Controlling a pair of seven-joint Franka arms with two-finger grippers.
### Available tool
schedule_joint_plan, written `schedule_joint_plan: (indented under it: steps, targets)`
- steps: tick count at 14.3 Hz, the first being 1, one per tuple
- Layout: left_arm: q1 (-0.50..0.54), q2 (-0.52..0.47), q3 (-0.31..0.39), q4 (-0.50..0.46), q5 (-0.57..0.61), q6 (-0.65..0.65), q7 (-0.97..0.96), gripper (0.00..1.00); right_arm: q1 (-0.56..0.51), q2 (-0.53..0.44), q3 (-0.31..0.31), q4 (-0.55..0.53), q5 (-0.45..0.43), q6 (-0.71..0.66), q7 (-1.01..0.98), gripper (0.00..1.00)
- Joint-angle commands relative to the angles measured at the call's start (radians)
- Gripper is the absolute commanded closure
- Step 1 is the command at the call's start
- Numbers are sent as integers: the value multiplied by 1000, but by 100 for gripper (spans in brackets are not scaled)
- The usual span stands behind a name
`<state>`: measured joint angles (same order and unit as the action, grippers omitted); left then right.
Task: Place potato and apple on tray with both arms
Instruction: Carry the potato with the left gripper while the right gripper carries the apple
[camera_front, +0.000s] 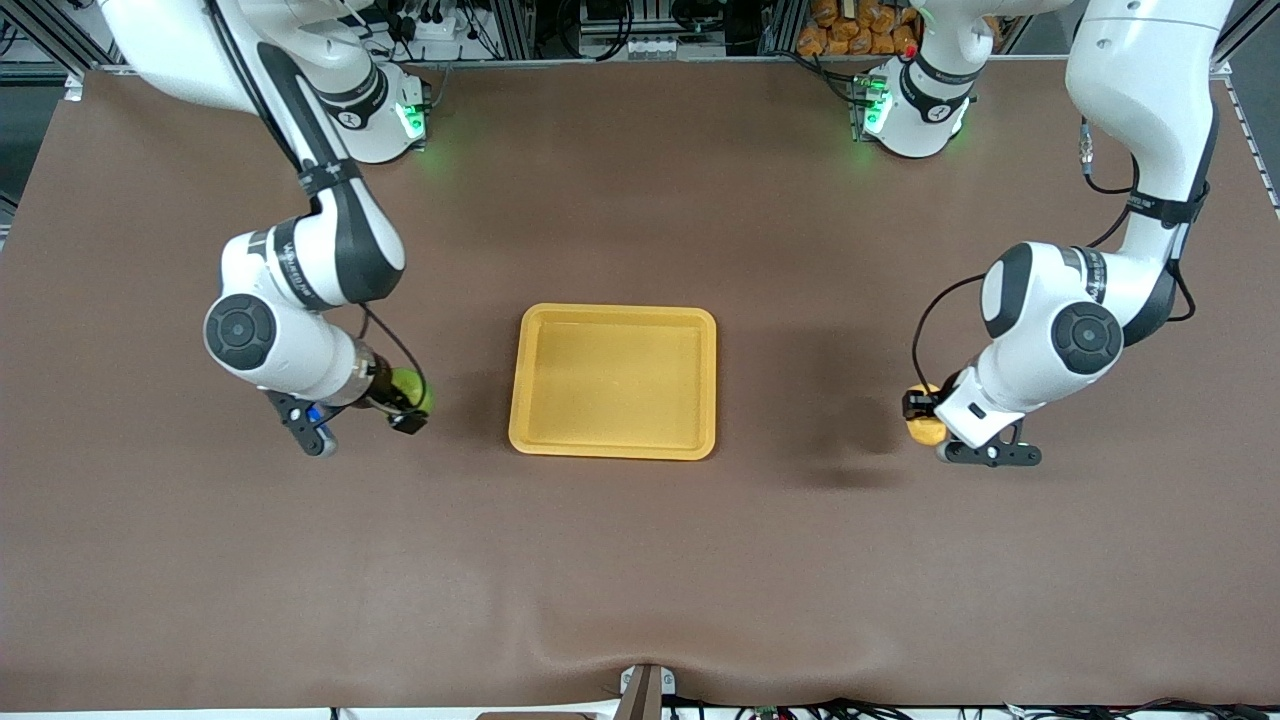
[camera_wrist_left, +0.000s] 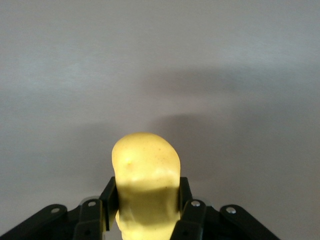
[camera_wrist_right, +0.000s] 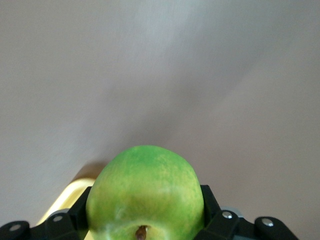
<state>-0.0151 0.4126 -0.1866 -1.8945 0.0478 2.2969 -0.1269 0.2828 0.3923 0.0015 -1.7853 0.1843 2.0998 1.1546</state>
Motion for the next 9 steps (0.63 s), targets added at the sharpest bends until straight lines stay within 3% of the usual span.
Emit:
schedule_joint_plan:
  steps: [1, 6, 9]
  targets:
    - [3, -17, -65, 18, -6, -62, -10, 94, 13, -4, -6, 4, 102, -18, 94, 100]
    - [-12, -3, -135, 57, -6, -70, -42, 94, 103, 0, -8, -3, 112, -3, 385, 100]
    - [-81, 2, -136, 72, -5, -70, -129, 93, 185, 5, -8, -67, 109, 125, 515, 100]
